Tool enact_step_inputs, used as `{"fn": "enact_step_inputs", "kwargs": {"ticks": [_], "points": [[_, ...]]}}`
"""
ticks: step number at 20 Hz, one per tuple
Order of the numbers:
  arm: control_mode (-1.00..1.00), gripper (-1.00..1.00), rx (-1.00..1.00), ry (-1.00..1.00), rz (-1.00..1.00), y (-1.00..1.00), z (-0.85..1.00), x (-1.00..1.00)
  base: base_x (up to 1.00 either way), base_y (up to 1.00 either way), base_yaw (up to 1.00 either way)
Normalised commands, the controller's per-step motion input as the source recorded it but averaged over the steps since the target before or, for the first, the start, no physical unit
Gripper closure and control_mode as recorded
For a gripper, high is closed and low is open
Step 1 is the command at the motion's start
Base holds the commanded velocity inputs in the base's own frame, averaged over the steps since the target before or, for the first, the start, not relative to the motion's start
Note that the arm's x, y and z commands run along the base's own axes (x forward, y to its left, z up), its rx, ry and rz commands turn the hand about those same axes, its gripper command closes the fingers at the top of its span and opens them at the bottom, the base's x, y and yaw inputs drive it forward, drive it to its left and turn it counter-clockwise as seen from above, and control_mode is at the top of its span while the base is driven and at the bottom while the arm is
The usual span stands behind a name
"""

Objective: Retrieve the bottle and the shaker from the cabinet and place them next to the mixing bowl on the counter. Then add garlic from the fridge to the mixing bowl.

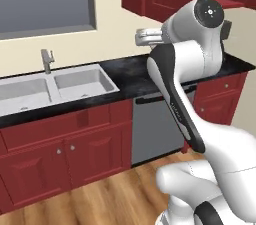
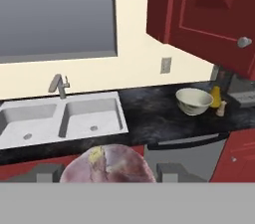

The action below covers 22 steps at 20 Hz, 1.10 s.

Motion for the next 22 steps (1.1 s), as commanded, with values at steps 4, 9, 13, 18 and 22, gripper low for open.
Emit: {"fn": "enact_step_inputs", "kwargs": {"ticks": [4,9,13,18,22], "points": [[1.0,1.0,0.0,0.0,0.0,0.0,0.0,0.0,-0.01,-1.0,0.0],[1.0,1.0,0.0,0.0,0.0,0.0,0.0,0.0,-0.02,-1.0,0.0],[1.0,1.0,0.0,0.0,0.0,0.0,0.0,0.0,0.0,-1.0,0.0],[1.0,1.0,0.0,0.0,0.0,0.0,0.0,0.0,0.0,-1.0,0.0],[1.0,1.0,0.0,0.0,0.0,0.0,0.0,0.0,0.23,-0.81,0.06]]}}
